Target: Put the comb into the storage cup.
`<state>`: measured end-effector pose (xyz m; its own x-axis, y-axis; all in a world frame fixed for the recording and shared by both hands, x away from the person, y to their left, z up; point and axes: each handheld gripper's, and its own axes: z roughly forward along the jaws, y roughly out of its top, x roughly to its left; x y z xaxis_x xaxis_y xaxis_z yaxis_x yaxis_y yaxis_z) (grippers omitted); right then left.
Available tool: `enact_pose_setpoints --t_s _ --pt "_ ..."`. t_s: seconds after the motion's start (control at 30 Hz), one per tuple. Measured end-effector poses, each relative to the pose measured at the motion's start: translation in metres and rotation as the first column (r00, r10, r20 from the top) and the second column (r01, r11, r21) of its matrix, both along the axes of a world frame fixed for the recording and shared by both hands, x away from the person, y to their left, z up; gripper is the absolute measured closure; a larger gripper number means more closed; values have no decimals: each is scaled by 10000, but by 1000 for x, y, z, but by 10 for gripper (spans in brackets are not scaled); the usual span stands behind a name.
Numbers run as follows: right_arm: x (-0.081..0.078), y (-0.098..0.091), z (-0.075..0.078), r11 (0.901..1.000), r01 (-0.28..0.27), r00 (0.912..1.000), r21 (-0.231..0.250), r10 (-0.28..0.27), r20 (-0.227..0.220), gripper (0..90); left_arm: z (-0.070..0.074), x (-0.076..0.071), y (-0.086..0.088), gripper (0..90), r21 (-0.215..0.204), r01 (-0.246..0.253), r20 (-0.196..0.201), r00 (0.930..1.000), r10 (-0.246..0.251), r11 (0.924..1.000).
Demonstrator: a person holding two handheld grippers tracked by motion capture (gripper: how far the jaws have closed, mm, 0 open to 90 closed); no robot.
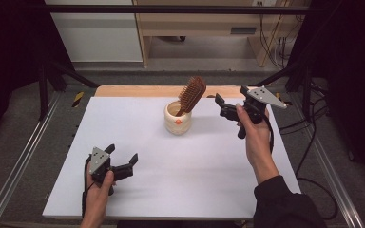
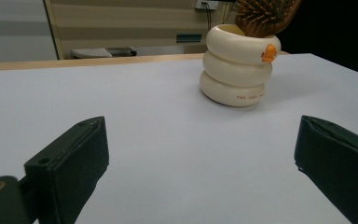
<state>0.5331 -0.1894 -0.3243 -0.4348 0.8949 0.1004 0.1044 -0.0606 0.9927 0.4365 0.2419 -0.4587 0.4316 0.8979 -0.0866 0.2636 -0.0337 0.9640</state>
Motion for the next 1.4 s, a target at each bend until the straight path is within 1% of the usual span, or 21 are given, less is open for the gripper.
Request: enact_pose_setpoints --t_s 0.07,0.23,0.27,0.37,0.43,0.53,0.63,0.77,0.83,0.93,1.03,1.1,1.13,1.17,1.23,1.3,1.4 --pt "-2 -2 -1 10000 0 10000 6 0 -14 26 2 -1 6 32 -64 -68 -16 10000 68 10000" --pt "-9 -5 -3 9999 -127 9999 -44 127 -4 25 6 -4 22 31 -408 -355 64 9993 358 9985" --pt "-10 -6 -3 9999 -147 9999 -48 147 -5 25 7 -4 25 32 -414 -387 77 9992 391 9984" --pt "-12 -9 -4 9997 -252 9997 -57 253 24 23 10 -4 31 31 -388 -265 251 9993 275 9989" --pt "-15 -11 -4 9996 -282 9996 -31 283 46 23 11 -5 33 32 -418 -281 282 9992 293 9987" --pt "-18 -15 -4 9990 -421 9991 -122 422 104 22 12 -10 35 31 -180 -184 370 9991 190 9997" --pt "-22 -19 -4 9988 -427 9990 -233 429 100 22 13 -15 37 31 -235 -163 408 9990 172 9996" --pt "-29 -27 -6 9988 -354 9994 -351 356 40 22 15 -25 37 31 -131 -93 521 9986 100 9999" --pt "-33 -31 -8 9989 -296 9995 -367 298 43 23 15 -29 38 31 -81 26 484 9988 -22 10000" --pt "-40 -37 -10 9982 -307 9995 -523 310 55 23 15 -36 39 31 -92 169 432 9989 -165 9998" --pt "-45 -43 -13 9984 -277 9996 -489 280 50 22 16 -43 41 31 -102 228 558 9982 -222 9997" --pt "-48 -48 -14 9984 -264 9996 -499 267 66 22 17 -45 41 31 -131 195 629 9978 -187 9997" --pt "-49 -49 -15 9987 -269 9996 -424 270 29 22 17 -45 42 31 -124 148 685 9976 -139 9998" --pt "-50 -51 -16 9985 -260 9996 -474 263 60 23 18 -45 42 32 -165 50 864 9963 -36 9999" --pt "-53 -55 -16 9985 -244 9997 -489 247 54 23 19 -46 44 32 -221 -61 1048 9945 84 9997" --pt "-57 -60 -17 9986 -225 9997 -489 230 92 23 18 -48 45 32 -305 -129 1073 9941 161 9995" --pt "-63 -66 -18 9985 -185 9998 -517 191 110 22 18 -47 48 32 -563 -371 994 9941 426 9977"
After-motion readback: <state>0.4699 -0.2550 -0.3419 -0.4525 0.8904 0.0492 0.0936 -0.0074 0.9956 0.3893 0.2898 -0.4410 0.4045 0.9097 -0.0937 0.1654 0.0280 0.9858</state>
